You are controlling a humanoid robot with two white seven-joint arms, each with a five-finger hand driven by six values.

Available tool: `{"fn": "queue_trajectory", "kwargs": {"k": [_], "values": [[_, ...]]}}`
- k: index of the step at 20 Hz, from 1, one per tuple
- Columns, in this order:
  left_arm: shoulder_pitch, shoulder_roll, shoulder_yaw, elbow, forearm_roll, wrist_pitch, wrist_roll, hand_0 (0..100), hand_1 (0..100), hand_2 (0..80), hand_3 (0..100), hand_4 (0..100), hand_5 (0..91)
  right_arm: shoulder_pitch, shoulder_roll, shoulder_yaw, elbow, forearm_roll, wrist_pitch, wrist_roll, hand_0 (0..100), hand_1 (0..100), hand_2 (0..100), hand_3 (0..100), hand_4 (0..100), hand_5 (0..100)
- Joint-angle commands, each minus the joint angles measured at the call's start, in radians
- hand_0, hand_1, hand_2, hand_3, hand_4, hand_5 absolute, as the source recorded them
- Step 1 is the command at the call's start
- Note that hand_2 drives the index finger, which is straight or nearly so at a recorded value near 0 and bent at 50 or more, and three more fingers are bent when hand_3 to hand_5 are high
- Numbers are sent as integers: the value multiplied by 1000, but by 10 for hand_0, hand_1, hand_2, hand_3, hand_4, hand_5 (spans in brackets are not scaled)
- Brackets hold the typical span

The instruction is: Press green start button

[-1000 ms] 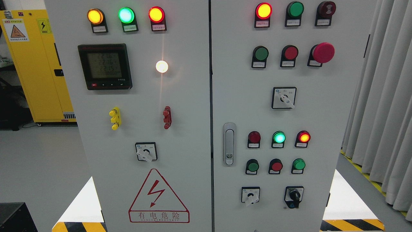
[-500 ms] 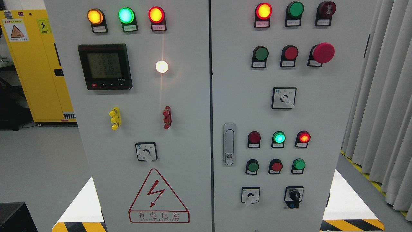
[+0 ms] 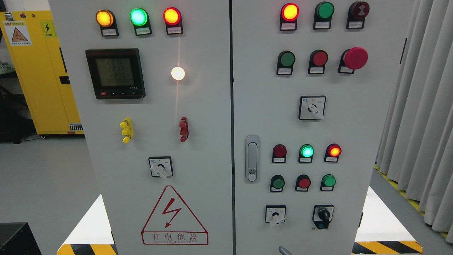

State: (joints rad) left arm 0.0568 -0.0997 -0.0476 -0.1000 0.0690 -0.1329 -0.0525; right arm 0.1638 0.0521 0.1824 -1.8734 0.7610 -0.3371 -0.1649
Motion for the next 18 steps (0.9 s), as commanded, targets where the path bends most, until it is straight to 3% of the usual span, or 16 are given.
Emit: {"fn": "queue_trajectory", "kwargs": {"k": [1, 4, 5, 11, 18], "values": [[0, 0, 0, 0, 0, -1, 0, 120, 556, 0, 0, 0, 0, -92, -8, -126, 13, 277, -5, -8, 504, 882, 0, 781, 908, 879], [0, 0, 0, -1, 0, -1, 0, 120, 556, 0, 0, 0, 0, -108, -6, -144, 14, 371, -2, -10, 487, 904, 0, 858, 953, 924], [0, 0, 0, 0, 0, -1, 0, 120, 556, 0, 0, 0, 0, -118, -6, -147, 16, 403, 1, -10, 537, 931, 0, 871, 966, 931], [1, 0, 0, -1, 0, -1, 0, 120, 556, 0, 0, 0, 0, -268, -11, -158, 74, 480, 47, -10, 599, 981, 0, 864, 946, 952], [0, 0, 0, 0, 0, -1, 0, 120, 556, 0, 0, 0, 0, -345, -11, -152, 158, 503, 50, -28, 631, 988, 0, 868, 939, 961]]}}
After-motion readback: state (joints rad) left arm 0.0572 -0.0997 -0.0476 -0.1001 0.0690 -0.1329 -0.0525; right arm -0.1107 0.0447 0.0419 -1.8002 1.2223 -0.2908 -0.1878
